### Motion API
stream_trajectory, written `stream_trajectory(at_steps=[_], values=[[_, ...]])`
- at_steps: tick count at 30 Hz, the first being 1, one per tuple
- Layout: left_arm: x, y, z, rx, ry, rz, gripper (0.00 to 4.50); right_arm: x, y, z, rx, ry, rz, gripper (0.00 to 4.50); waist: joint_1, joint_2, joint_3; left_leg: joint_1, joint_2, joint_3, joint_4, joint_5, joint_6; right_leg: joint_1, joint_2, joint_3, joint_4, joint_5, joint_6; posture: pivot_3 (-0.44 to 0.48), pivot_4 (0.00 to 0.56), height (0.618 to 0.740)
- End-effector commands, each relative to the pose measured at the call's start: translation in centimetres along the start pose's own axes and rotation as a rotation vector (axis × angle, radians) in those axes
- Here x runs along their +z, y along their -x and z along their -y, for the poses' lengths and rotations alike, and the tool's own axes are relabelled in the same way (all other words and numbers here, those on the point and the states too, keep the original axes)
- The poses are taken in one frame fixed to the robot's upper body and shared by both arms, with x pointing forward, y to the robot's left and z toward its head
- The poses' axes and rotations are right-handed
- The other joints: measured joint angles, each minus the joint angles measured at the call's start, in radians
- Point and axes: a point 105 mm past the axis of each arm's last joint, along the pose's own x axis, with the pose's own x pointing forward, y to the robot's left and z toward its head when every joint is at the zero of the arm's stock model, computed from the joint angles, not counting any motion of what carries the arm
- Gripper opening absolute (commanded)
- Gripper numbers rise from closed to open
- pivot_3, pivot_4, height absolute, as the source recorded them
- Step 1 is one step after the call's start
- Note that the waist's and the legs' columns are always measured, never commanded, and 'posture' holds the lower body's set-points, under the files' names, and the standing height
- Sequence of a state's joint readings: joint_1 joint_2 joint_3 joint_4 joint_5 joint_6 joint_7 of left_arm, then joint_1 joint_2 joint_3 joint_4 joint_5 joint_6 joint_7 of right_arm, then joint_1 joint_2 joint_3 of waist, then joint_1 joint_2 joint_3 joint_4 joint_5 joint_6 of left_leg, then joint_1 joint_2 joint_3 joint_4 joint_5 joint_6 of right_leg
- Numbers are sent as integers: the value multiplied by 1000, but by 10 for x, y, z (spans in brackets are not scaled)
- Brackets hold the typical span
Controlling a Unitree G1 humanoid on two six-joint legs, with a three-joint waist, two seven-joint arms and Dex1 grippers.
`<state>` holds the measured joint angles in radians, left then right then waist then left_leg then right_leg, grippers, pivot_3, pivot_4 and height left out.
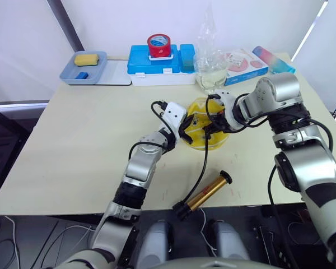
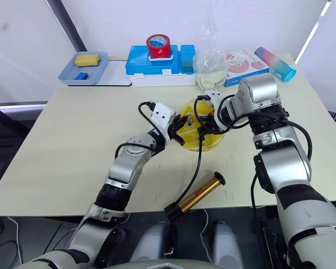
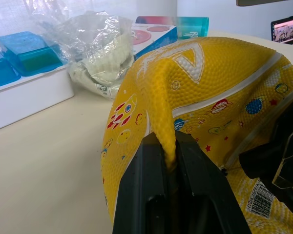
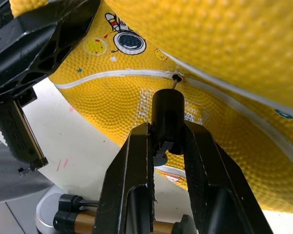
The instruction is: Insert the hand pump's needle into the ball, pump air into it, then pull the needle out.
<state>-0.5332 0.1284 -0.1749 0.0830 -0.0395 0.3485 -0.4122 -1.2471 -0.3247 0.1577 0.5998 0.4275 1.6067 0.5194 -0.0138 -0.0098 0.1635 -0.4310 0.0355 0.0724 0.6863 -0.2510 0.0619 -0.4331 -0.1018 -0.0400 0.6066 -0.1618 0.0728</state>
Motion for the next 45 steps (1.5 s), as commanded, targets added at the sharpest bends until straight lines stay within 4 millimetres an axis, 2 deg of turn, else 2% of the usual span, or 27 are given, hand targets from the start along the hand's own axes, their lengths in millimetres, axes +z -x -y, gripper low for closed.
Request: stream_trajectory(at_steps=[1,10,20,25,34,36,37,38,40,45], values=[[-14,-5,40,-165,29,-46,66,16,-3,-12,18,38,65,308,-1,0,-2,0,0,0,0,0,0,0,0,0,0,0,0,0,150,739],[-15,-6,44,-172,37,-48,66,10,-23,-8,-5,24,38,308,-4,-2,-19,2,1,0,-2,0,0,1,1,0,0,-1,-1,0,150,739],[-17,-6,43,-157,59,-55,66,4,-32,-4,-18,67,37,308,-6,-2,-27,4,1,-1,-3,0,0,2,1,0,0,-3,-5,0,150,739],[-18,-7,35,-120,82,-62,66,2,-24,3,-44,182,70,308,-7,-2,-29,4,1,-2,-3,0,0,2,0,0,0,-3,-5,0,150,739],[-21,-6,23,-75,92,-72,66,-7,0,8,-54,283,115,308,4,-1,-28,2,0,-3,-2,0,0,2,0,0,-2,-3,-5,0,150,739],[-21,-7,21,-66,101,-72,0,-10,4,8,-51,305,125,1320,6,0,-28,1,0,-3,-2,0,0,1,-1,0,-2,-3,-5,0,150,739],[-21,-7,20,-60,104,-72,0,-11,6,9,-64,326,136,1513,10,0,-27,1,0,-3,-2,0,0,1,-1,-1,-2,-3,-5,0,150,739],[-21,-7,19,-55,107,-72,0,-12,9,11,-76,336,145,2231,11,0,-27,0,0,-4,-2,0,0,1,-1,-2,-3,-3,-5,0,150,739],[-21,-8,18,-49,114,-72,0,-13,12,13,-88,342,162,3029,15,1,-27,0,0,-3,-2,0,0,1,-1,-2,-4,-3,-5,0,150,739],[-23,-8,15,-31,140,-76,0,-19,18,16,-57,316,243,3029,29,1,-27,-1,-1,-2,-2,0,0,1,-2,-2,-4,-4,-5,0,150,739]])
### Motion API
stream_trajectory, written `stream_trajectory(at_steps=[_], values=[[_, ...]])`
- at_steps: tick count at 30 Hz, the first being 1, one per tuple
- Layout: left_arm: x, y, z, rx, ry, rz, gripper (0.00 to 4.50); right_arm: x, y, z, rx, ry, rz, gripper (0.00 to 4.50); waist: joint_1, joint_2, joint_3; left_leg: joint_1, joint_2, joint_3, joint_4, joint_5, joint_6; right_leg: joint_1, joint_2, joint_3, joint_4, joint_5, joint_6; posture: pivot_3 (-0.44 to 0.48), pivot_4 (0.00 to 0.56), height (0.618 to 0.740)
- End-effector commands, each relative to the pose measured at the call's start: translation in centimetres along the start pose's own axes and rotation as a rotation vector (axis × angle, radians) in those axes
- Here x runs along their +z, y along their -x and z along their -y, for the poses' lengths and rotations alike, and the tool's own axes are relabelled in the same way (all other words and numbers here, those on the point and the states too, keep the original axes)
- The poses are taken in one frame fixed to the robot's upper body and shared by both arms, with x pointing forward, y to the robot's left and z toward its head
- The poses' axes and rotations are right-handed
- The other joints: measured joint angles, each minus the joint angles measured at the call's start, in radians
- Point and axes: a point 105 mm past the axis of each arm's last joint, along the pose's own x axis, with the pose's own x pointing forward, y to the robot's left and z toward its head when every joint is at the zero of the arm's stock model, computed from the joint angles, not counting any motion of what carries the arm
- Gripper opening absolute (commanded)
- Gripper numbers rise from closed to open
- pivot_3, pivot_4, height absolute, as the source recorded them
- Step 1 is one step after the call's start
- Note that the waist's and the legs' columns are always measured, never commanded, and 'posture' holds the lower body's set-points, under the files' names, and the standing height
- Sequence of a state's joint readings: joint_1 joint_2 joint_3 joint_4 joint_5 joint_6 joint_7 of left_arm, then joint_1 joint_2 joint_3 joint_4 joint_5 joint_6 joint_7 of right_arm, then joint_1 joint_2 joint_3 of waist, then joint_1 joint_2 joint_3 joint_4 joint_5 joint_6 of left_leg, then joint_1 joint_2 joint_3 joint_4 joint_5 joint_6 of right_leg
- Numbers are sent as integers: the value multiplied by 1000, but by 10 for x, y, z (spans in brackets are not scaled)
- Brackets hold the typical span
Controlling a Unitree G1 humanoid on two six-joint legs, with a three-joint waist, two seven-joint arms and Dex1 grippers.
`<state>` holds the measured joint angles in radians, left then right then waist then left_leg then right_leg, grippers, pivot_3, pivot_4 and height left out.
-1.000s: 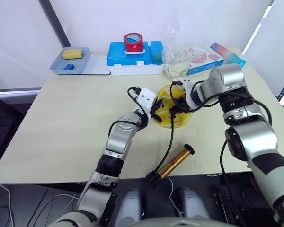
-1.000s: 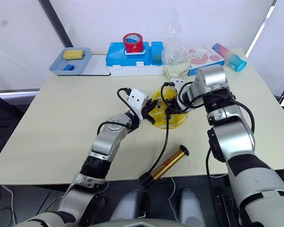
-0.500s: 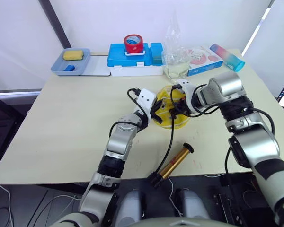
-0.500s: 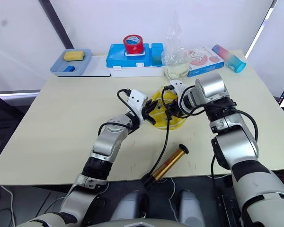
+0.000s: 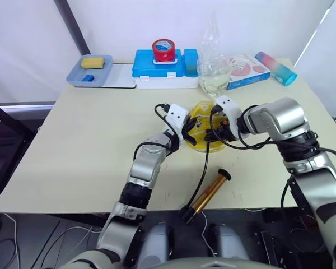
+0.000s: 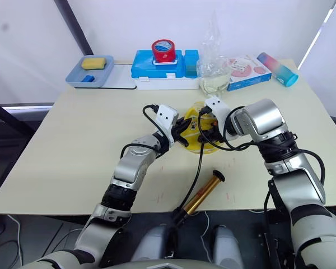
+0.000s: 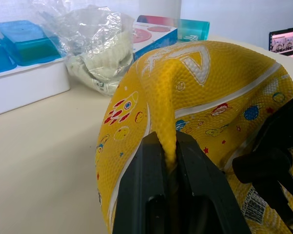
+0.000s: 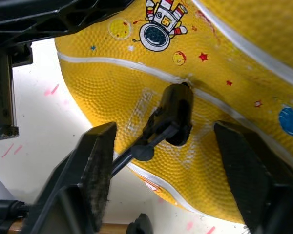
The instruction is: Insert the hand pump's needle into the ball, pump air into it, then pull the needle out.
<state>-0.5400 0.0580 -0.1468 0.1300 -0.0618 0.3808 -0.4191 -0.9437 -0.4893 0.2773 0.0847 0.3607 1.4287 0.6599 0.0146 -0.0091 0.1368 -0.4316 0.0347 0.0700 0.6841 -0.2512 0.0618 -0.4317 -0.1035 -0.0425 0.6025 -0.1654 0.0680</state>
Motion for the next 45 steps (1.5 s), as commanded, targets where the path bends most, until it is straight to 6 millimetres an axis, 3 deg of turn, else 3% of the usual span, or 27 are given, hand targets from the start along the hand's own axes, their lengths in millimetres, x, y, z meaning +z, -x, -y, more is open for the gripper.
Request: stream_trajectory(at_steps=[1,8,24,27,31,39,45], values=[[-16,0,1,-4,30,-58,0,8,13,3,-8,-22,116,3029,0,0,0,0,0,0,0,0,0,0,0,0,0,0,0,0,150,739],[-16,-1,0,3,34,-57,0,7,9,-6,-7,-123,270,3029,-1,0,0,0,1,0,0,0,0,0,0,0,0,0,0,0,150,739],[-17,-1,3,-4,32,-61,0,-8,-6,-2,-70,-303,350,3029,-2,1,0,0,0,-1,0,0,0,0,2,0,1,0,0,0,150,739],[-19,-1,3,-3,31,-65,0,-9,-4,2,-80,-300,352,2297,-3,1,0,0,-1,-4,0,0,0,0,11,2,1,-2,-4,0,150,739],[-21,0,3,-3,31,-71,0,-8,-2,2,-78,-286,357,321,-4,1,1,1,-7,-13,-1,0,0,0,27,10,6,-9,-14,0,150,739],[-21,-1,3,-6,27,-73,0,5,2,-2,-86,-167,366,312,-4,2,1,1,-9,-17,-1,0,1,0,27,12,6,-9,-14,0,150,739],[-19,-3,8,-32,-1,-69,0,7,0,-10,-143,40,230,312,-6,5,3,0,-9,-18,-1,0,1,0,27,12,6,-9,-14,0,150,739]])
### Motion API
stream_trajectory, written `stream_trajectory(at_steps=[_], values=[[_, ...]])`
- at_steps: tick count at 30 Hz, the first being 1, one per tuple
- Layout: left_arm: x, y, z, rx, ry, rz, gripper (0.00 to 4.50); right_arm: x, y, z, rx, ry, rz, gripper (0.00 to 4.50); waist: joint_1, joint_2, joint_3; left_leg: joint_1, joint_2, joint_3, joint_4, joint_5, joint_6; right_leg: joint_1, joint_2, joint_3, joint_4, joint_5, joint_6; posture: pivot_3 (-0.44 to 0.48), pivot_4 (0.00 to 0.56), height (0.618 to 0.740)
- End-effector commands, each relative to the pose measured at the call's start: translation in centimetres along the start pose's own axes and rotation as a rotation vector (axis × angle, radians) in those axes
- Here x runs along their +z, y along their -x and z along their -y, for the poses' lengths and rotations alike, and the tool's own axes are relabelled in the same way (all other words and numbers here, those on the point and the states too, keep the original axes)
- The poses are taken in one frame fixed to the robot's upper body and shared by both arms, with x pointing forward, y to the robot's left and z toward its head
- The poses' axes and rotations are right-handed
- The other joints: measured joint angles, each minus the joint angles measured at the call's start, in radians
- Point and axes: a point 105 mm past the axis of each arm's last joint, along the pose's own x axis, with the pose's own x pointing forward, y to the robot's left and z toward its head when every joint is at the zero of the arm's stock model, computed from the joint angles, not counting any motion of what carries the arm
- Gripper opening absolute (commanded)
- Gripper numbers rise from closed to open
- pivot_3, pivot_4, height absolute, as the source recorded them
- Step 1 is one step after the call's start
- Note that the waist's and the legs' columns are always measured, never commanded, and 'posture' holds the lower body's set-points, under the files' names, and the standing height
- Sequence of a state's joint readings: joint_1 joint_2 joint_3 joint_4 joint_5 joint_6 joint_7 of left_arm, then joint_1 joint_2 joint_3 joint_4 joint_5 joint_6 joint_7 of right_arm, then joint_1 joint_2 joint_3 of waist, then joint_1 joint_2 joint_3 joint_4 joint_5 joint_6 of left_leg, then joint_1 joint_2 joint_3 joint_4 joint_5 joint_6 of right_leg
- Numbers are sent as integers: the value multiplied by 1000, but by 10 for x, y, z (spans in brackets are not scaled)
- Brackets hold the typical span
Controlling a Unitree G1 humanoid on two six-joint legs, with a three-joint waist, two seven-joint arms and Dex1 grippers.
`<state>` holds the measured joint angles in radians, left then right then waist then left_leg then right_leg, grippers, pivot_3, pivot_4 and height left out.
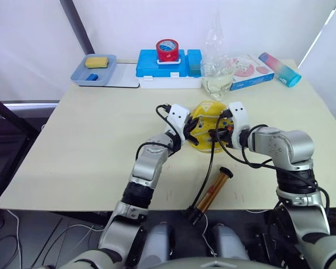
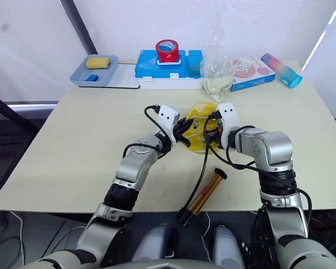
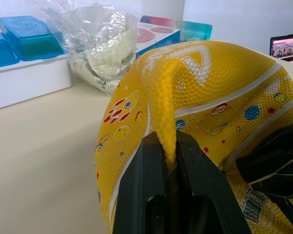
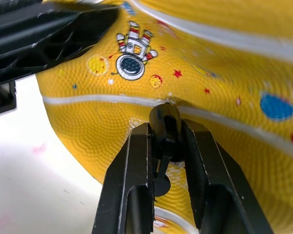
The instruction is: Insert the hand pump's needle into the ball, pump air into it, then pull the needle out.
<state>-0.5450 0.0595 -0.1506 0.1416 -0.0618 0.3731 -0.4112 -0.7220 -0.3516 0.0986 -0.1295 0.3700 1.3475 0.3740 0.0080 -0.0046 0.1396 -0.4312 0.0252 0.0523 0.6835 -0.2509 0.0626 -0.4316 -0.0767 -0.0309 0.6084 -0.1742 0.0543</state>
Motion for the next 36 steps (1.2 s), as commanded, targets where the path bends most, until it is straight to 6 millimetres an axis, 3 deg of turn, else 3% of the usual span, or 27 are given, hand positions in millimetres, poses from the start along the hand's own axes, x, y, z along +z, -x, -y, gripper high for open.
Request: stream_trajectory(at_steps=[1,9,17,21,32,36], values=[[-18,-2,9,-38,0,-67,0,15,5,-8,-5,130,6,312,0,0,0,0,0,0,0,0,0,0,0,0,0,0,0,0,150,739],[-17,-4,19,-94,-20,-68,0,23,6,-11,-32,302,-85,312,4,0,0,-1,-1,-2,0,0,0,0,-1,-2,0,0,0,0,150,739],[-6,-8,22,-140,45,-78,0,28,-7,-16,-53,461,-186,312,2,0,1,-1,-1,-2,0,0,0,0,-1,-2,0,0,0,0,150,739],[1,-9,25,-170,77,-78,0,21,-19,-12,-47,467,-236,312,-3,0,1,0,-1,-2,0,0,0,1,-1,-2,0,0,0,0,150,739],[-9,-3,31,-186,95,-113,0,-12,-50,5,-78,416,-352,312,-28,-11,-9,17,4,-4,-3,0,-1,15,-1,-2,-1,-3,2,0,150,739],[-10,-3,29,-176,97,-114,0,-25,-56,-2,-41,434,-390,312,-28,-18,-17,16,6,-5,-3,-1,-2,17,-16,5,-1,-5,6,0,150,739]])
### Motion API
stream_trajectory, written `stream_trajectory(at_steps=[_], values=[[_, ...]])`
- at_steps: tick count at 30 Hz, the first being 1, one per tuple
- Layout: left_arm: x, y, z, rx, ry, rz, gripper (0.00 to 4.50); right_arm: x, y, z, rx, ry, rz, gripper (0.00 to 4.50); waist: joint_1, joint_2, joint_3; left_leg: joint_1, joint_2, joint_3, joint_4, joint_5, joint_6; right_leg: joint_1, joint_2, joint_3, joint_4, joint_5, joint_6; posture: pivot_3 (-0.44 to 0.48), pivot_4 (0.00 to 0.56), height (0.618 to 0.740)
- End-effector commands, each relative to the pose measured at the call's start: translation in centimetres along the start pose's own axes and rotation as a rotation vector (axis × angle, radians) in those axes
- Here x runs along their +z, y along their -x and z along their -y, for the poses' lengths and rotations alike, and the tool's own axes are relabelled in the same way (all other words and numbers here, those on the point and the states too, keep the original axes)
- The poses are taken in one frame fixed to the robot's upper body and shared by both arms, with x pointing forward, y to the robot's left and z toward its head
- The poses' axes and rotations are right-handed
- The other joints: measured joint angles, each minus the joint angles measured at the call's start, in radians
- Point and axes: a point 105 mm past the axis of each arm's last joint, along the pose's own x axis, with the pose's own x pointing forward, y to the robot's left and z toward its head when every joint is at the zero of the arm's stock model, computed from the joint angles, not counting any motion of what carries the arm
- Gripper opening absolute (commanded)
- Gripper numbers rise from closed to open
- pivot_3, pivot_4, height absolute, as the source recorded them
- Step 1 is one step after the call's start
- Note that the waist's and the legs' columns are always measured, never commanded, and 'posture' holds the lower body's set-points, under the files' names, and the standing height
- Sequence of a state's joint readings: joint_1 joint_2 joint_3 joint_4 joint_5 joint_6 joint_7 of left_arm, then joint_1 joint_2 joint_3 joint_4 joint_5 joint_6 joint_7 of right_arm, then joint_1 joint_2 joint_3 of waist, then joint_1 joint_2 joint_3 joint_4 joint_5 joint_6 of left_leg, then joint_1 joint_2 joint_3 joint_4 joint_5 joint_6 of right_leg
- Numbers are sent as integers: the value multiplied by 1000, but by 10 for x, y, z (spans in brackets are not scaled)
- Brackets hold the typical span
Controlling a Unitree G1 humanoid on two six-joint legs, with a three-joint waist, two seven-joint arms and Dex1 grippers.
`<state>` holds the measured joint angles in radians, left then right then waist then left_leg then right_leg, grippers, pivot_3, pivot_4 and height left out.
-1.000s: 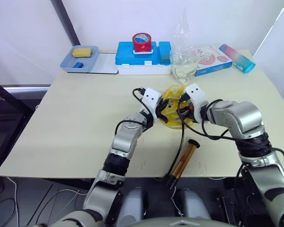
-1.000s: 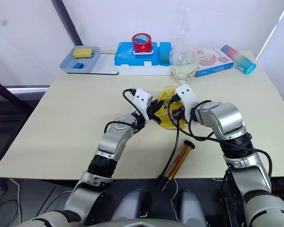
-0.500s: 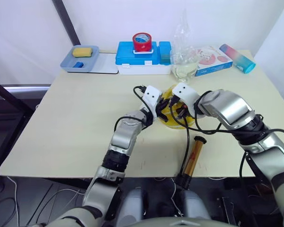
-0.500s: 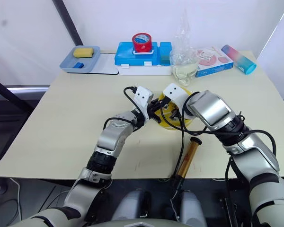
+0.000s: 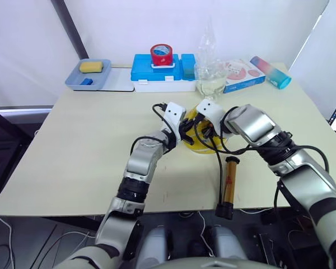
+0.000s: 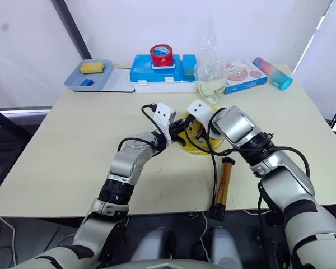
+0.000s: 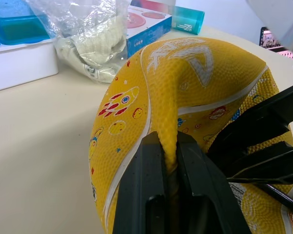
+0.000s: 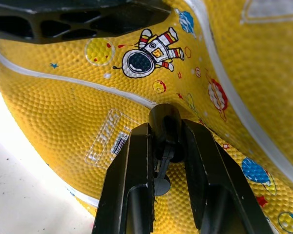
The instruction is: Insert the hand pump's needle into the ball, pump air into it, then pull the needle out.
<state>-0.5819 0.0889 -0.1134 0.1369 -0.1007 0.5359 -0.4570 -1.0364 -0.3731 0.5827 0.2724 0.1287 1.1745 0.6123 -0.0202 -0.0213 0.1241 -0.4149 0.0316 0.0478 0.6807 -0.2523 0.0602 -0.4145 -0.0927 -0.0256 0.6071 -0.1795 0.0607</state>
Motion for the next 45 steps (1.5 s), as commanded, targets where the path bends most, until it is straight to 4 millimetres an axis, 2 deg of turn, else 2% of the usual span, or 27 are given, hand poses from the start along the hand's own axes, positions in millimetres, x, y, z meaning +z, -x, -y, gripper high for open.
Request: stream_trajectory(at_steps=[1,4,7,13,24,30,36,39,43,45], values=[[-5,-8,37,-148,18,-17,0,-32,-23,-14,24,21,-118,312,1,-2,-3,0,2,-1,0,0,-1,1,-3,0,0,-1,2,0,150,739],[-4,-8,33,-126,20,-14,0,-33,-24,-22,56,36,-125,312,7,0,-3,0,6,-4,0,0,-2,3,-4,-2,1,-3,4,0,150,739],[-4,-8,29,-110,22,-12,0,-37,-23,-18,44,50,-141,312,8,5,-5,1,6,-6,-3,0,-3,2,-2,-4,1,-4,1,0,150,739],[-6,-8,29,-112,25,-12,0,-47,-24,-9,14,47,-171,312,9,5,-5,0,6,-6,-3,0,-3,2,-2,-5,1,-4,1,0,150,739],[-8,-7,29,-113,28,-12,0,-72,-49,-12,14,32,-254,312,4,0,-20,3,6,-6,-7,0,-3,3,-2,-5,1,-6,4,0,150,739],[-9,-6,30,-109,31,-14,0,-87,-59,-18,24,31,-289,312,2,-2,-25,17,7,-3,-12,-4,-11,10,-4,-6,0,-9,4,0,150,739],[-12,-5,28,-104,27,-22,0,-71,-55,-16,29,3,-198,312,2,-2,-26,19,9,-4,-12,-5,-13,10,-5,-7,0,-9,3,0,150,739],[-13,-5,27,-105,25,-25,0,-59,-46,-11,31,-41,-126,312,3,-1,-26,19,9,-4,-12,-5,-14,10,-5,-8,0,-9,3,0,150,739],[-14,-4,26,-105,22,-27,0,-29,-27,-4,32,-153,38,312,5,4,-20,17,8,-5,-12,-5,-14,9,-6,-7,0,-9,4,0,150,739],[-15,-4,25,-105,20,-29,0,-11,-17,-5,70,-280,155,312,6,12,-12,15,7,-4,-12,-5,-14,8,-7,-7,0,-9,4,0,150,739]])
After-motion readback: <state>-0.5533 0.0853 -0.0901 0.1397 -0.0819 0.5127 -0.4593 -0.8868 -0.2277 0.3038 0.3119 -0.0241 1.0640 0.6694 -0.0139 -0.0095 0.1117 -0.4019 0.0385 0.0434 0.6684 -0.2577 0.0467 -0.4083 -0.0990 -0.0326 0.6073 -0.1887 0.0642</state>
